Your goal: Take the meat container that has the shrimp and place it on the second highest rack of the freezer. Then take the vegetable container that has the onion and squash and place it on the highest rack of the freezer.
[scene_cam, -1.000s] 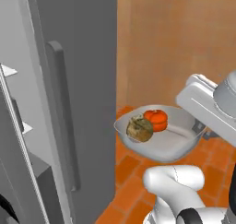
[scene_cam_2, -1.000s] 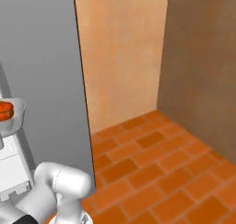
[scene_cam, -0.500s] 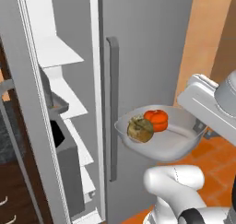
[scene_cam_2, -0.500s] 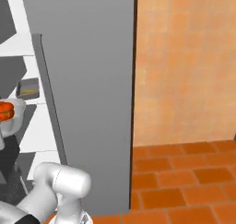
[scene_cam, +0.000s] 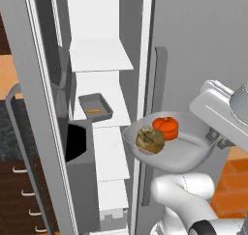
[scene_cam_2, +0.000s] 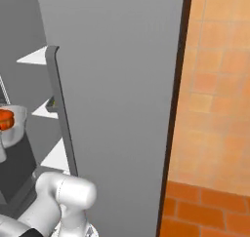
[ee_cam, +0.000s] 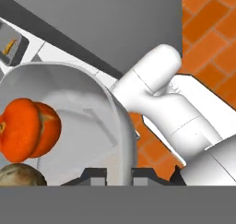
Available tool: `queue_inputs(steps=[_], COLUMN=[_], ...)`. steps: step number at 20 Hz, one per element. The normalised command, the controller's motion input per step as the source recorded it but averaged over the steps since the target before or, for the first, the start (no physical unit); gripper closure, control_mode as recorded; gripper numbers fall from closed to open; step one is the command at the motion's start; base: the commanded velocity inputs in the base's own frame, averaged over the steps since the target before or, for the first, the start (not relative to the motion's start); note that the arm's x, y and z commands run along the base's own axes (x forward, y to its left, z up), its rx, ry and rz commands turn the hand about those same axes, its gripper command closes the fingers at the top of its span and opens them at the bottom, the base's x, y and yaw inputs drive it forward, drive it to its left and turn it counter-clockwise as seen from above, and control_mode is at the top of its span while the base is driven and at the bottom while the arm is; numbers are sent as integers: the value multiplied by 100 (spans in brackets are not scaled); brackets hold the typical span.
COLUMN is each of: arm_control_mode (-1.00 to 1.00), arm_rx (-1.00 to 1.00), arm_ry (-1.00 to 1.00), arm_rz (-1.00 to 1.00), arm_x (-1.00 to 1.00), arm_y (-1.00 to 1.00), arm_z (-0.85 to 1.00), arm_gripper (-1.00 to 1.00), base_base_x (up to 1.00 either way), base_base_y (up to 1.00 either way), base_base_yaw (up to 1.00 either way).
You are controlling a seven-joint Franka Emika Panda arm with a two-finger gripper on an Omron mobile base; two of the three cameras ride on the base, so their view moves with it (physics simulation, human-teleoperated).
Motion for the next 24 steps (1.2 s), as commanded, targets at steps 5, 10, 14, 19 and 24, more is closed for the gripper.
queue_inputs(steps=[5,10,14,19,24], arm_control_mode=[100,-100,-100,-100,-100], arm_rx=[0,11,16,5,0], arm_ry=[0,0,-6,-13,-11], arm_rz=[0,1,-13,-33,-50], arm_x=[0,2,0,2,21], arm_y=[0,0,39,71,46], arm_z=[0,16,42,30,19], arm_gripper=[100,100,100,100,100], base_base_x=[59,4,0,0,0], base_base_y=[-31,1,0,0,0], base_base_yaw=[51,18,0,0,0])
